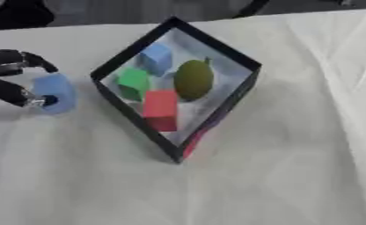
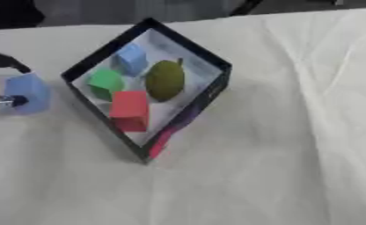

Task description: Pick up objects on the table and place them in the box.

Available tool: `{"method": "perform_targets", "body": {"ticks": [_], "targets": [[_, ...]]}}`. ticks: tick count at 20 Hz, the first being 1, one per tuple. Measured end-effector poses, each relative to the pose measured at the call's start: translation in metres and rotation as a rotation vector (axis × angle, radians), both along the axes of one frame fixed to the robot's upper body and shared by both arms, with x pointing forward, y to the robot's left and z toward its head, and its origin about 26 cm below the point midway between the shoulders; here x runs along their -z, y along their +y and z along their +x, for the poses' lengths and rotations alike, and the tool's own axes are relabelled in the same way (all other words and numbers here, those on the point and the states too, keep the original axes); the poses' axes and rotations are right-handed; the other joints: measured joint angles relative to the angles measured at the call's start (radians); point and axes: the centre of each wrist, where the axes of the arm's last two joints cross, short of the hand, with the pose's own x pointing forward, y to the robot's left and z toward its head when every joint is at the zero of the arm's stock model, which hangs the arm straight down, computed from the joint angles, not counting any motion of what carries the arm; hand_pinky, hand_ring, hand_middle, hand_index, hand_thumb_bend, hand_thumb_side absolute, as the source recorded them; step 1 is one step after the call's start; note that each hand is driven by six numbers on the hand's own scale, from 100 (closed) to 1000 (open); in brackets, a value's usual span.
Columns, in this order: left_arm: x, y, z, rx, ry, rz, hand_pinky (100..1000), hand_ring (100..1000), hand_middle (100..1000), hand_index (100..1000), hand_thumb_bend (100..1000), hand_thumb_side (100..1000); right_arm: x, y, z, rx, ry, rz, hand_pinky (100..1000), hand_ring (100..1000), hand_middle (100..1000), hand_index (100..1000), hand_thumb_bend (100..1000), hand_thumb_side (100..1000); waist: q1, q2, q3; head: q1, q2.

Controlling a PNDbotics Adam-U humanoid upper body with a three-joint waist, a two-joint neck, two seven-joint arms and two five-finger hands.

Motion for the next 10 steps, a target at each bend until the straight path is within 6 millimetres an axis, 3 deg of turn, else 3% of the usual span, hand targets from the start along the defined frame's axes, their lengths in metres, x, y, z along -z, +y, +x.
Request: {"method": "perform_targets", "body": {"ticks": [5, 10], "targets": [[0.0020, 0.0037, 0.0004, -0.031, -0.001, -0.012, 924, 911, 770, 873, 447, 686, 0.0009, -0.0001, 0.0006, 0.002, 0.004, 0.000, 916, 737, 690, 814, 100, 503, 0.000, 0.008, -0.006, 0.000, -0.008], [0.0054, 0.0025, 0.0018, -0.030, 0.005, -0.006, 843, 805, 653, 832, 413, 598, 0.0022, 0.0000, 0.0011, -0.001, 0.007, 0.002, 917, 738, 691, 814, 100, 501, 0.000, 0.015, -0.009, -0.001, -0.008]]}}
